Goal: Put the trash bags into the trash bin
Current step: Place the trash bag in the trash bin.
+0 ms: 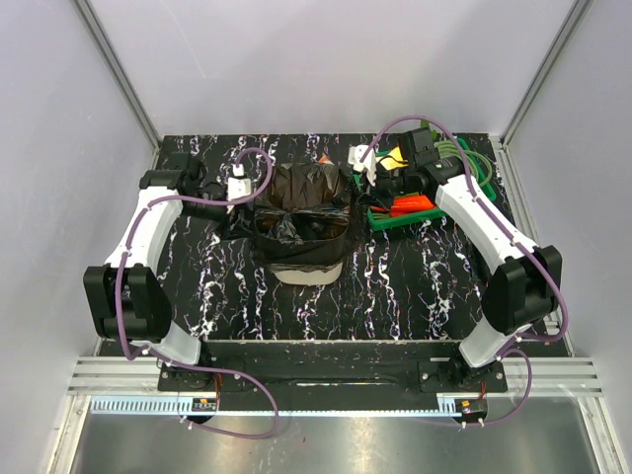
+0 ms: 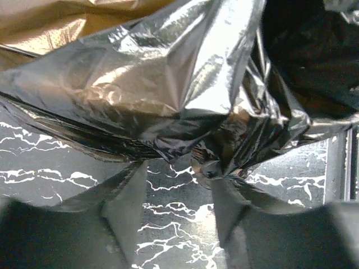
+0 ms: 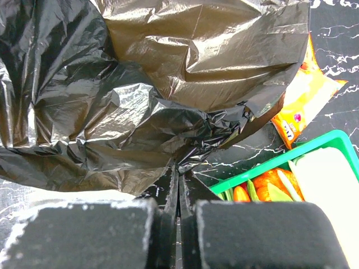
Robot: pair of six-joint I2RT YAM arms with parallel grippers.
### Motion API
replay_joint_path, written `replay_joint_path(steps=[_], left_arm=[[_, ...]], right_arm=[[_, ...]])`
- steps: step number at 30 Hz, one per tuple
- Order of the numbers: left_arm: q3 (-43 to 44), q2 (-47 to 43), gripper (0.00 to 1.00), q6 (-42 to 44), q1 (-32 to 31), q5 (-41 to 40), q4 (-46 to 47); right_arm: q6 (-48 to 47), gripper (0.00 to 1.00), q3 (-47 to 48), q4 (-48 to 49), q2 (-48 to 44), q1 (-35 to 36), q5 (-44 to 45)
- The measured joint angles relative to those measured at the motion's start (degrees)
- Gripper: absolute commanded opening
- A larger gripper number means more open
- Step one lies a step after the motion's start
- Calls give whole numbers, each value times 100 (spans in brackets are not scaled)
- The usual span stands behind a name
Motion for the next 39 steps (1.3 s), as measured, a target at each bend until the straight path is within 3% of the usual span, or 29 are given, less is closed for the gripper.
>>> replay_joint_path(steps=[3,4,17,39], left_arm=[[0,0,5,-127,-35,50,107],[-7,0,0,-140,-52,68,136],[-787,-260,0,-225,-105,-4,415],[-2267,-1193,0,-782,-107,-654,2138]], right_arm=[[-2,0,-11,7,0,0,20],[-2,0,-20,13,0,0,42],[142,0,-566,367,0,0,525],[890,0,-1644,1878,0,0,1698]])
